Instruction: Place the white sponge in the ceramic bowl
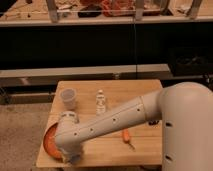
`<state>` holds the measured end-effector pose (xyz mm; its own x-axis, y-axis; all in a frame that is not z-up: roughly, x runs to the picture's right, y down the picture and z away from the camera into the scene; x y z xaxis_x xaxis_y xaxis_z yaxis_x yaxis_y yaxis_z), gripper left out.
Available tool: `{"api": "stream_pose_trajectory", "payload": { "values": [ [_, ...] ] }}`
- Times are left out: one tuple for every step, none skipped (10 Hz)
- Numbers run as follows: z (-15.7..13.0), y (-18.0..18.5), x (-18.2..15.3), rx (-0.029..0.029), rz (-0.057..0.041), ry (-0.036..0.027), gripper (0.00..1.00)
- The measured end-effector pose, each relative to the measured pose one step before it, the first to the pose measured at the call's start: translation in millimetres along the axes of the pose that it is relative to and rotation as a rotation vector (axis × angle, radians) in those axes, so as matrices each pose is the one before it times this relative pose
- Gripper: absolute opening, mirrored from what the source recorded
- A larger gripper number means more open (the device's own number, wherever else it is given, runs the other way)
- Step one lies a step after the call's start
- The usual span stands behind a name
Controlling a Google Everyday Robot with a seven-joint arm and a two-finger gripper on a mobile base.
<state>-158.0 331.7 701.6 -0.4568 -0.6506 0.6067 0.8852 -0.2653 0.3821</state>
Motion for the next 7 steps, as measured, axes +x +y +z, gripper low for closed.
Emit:
{"api": "stream_pose_trajectory", "payload": {
  "values": [
    [0.27,-0.12,0.33,0.00089,-0.00222,-0.00063,0.77],
    [0.48,-0.03,0.38,0.00168,-0.00264,-0.00198,0.73],
    [0.11,-0.02,0.42,0.00041,-0.00375,-0.00101,0.69],
    [0.05,-0.17,0.16,0.00061,-0.00353,-0.00115,0.69],
    [-0.01,0.00,0.10,0.00016,-0.00295,-0.00088,0.69],
    [0.16,-0.03,0.12,0.00009,-0.00351,-0.00075,0.71],
    [0.41,0.77,-0.65,-0.00116,-0.00213,-0.00102,0.78]
  ]
}}
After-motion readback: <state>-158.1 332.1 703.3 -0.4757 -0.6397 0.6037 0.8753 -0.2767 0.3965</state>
